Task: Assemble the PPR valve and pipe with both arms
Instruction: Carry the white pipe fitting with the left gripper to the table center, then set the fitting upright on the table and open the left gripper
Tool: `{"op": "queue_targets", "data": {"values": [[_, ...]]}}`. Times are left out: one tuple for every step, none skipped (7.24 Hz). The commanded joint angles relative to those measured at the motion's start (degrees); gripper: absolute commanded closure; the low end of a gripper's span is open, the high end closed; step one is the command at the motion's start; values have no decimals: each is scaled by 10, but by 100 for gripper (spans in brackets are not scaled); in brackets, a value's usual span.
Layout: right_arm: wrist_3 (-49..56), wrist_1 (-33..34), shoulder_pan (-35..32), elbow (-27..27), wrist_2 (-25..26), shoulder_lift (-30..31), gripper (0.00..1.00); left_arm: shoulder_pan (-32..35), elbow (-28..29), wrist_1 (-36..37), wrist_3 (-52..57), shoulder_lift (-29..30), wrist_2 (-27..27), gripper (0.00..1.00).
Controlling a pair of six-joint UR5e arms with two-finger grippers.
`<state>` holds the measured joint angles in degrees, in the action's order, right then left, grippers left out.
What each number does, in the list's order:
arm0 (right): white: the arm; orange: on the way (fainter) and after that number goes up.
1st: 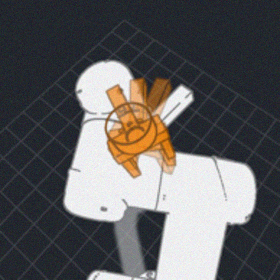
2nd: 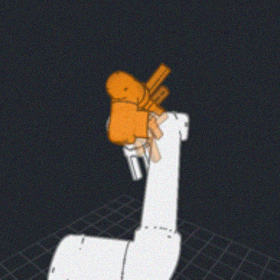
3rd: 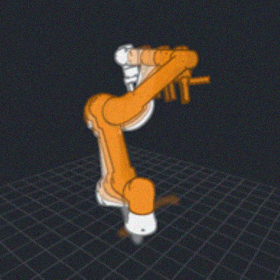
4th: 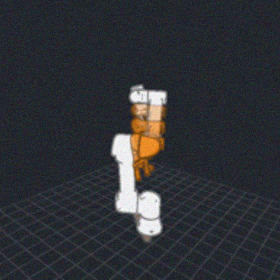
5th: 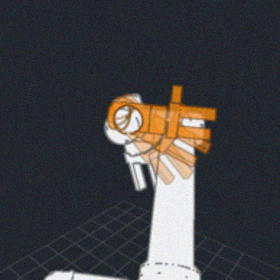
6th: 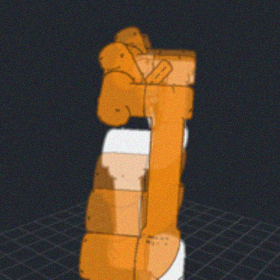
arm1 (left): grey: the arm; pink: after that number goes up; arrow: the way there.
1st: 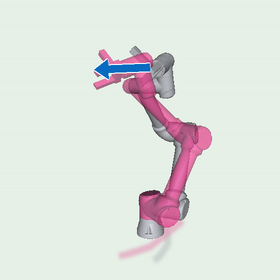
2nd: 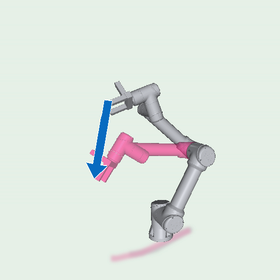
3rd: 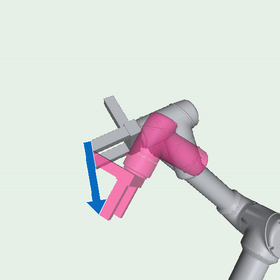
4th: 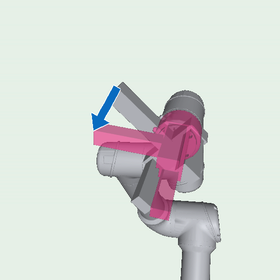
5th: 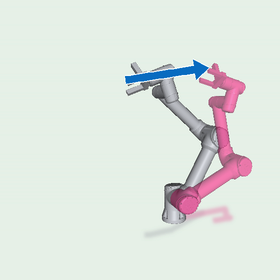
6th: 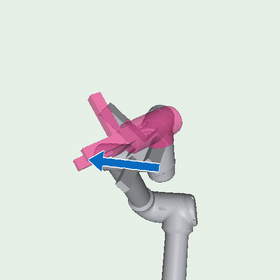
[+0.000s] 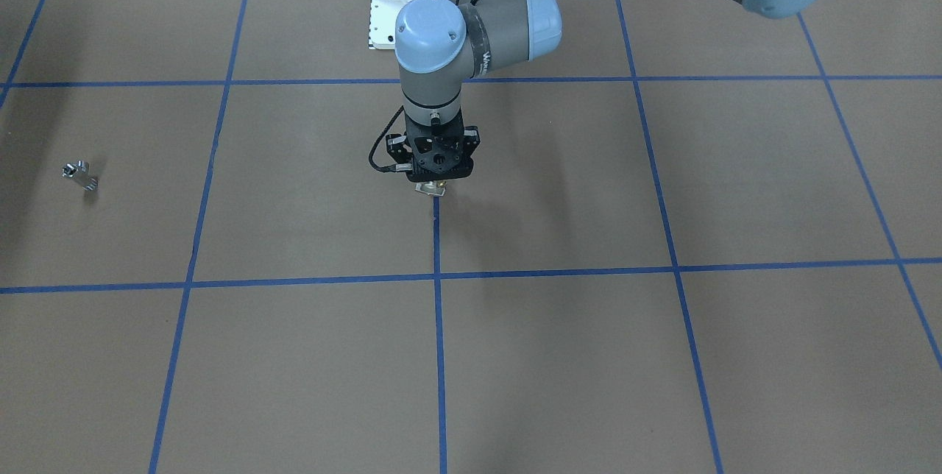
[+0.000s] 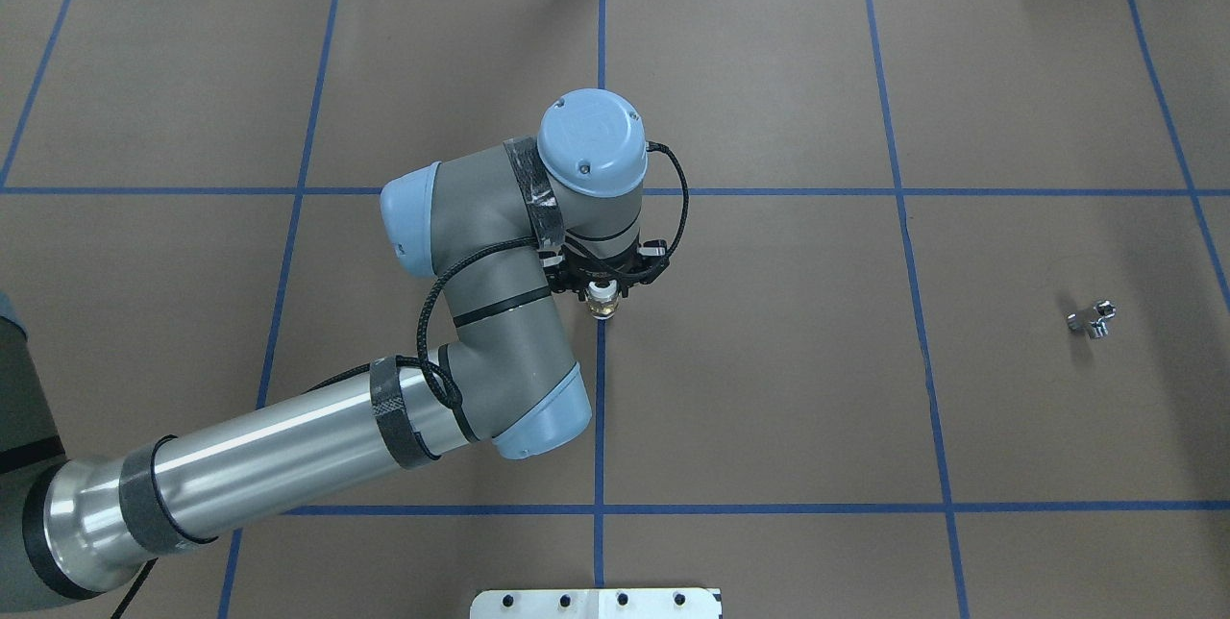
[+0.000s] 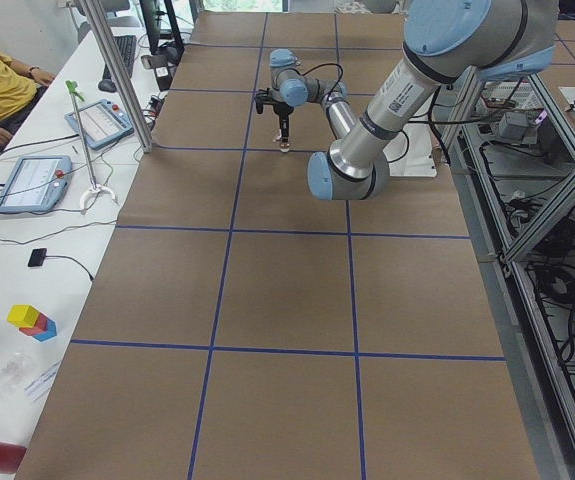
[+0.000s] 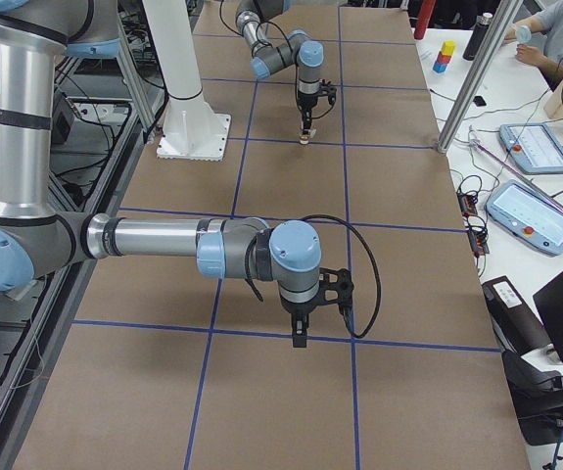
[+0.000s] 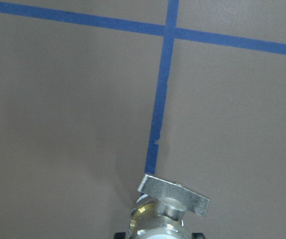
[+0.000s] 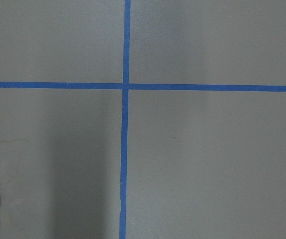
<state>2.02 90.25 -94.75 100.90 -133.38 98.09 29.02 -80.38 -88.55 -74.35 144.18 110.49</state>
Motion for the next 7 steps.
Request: {"op": "queue_targets", "data": {"values": [[0,0,0,0,0,0,0,1,0,0,4,0,1,18],[0,0,0,0,0,0,0,0,-1,0,4,0,1,1],[0,0,0,0,0,0,0,1,-1,0,3,0,1,1],[0,-1,0,0,0,0,0,2,-5,0,4,0,1,1],[0,0,0,0,-1,0,0,11,-28,7,4,0,7,0],[0,1,0,0,-29,0,0,29,-64,29,5,-11,26,1],[8,-2,2,3,-32,0,0,55,-134,69,30,-32,55,0]]}}
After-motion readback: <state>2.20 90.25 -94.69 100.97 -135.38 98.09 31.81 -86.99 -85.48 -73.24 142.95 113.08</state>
